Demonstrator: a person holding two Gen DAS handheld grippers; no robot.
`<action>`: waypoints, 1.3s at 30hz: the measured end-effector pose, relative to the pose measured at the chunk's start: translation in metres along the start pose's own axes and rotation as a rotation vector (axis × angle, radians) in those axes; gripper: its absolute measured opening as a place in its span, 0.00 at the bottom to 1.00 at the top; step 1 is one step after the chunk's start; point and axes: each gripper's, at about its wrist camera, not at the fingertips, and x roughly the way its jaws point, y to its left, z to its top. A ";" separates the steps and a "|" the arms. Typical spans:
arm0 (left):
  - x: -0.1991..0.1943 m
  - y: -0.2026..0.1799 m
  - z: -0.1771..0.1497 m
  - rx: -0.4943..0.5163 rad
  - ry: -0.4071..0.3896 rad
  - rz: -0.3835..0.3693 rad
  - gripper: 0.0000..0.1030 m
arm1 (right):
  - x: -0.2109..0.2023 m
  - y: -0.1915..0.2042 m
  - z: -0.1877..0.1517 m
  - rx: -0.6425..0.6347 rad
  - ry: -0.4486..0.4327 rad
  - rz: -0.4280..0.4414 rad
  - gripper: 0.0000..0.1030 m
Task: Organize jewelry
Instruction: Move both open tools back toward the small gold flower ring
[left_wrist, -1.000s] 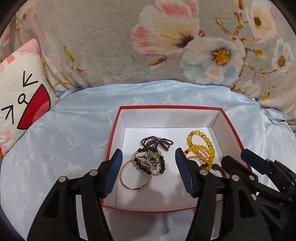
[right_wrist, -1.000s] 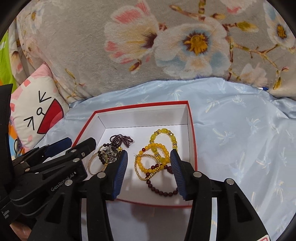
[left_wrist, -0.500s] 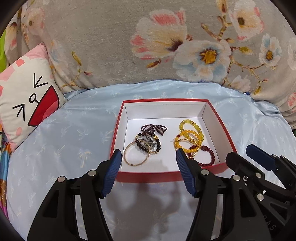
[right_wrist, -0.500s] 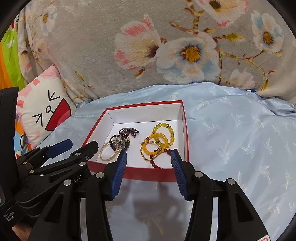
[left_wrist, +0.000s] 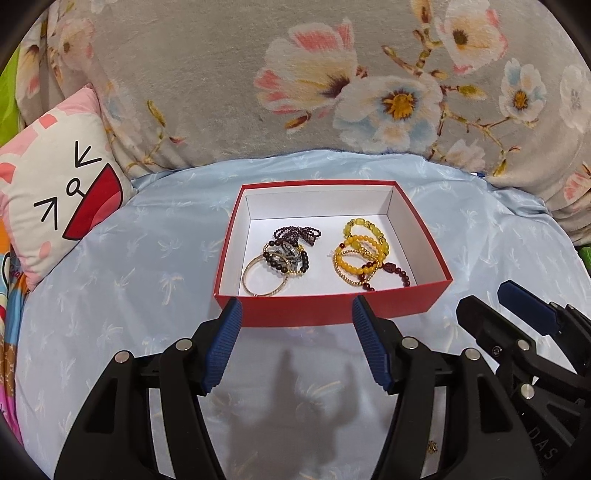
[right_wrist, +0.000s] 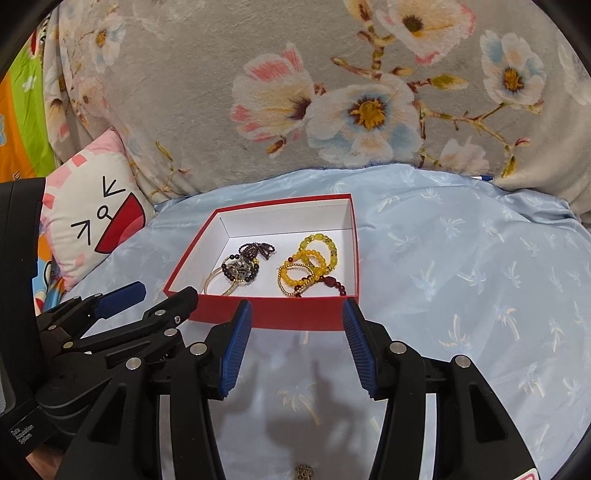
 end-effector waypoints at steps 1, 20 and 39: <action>-0.001 0.000 -0.001 0.001 0.002 -0.002 0.57 | -0.002 0.000 -0.002 -0.002 0.001 0.000 0.50; -0.015 -0.015 -0.064 0.032 0.084 -0.025 0.63 | -0.027 -0.016 -0.066 -0.007 0.081 -0.033 0.50; -0.012 -0.020 -0.112 0.039 0.173 -0.016 0.64 | -0.025 -0.016 -0.123 0.014 0.182 -0.010 0.50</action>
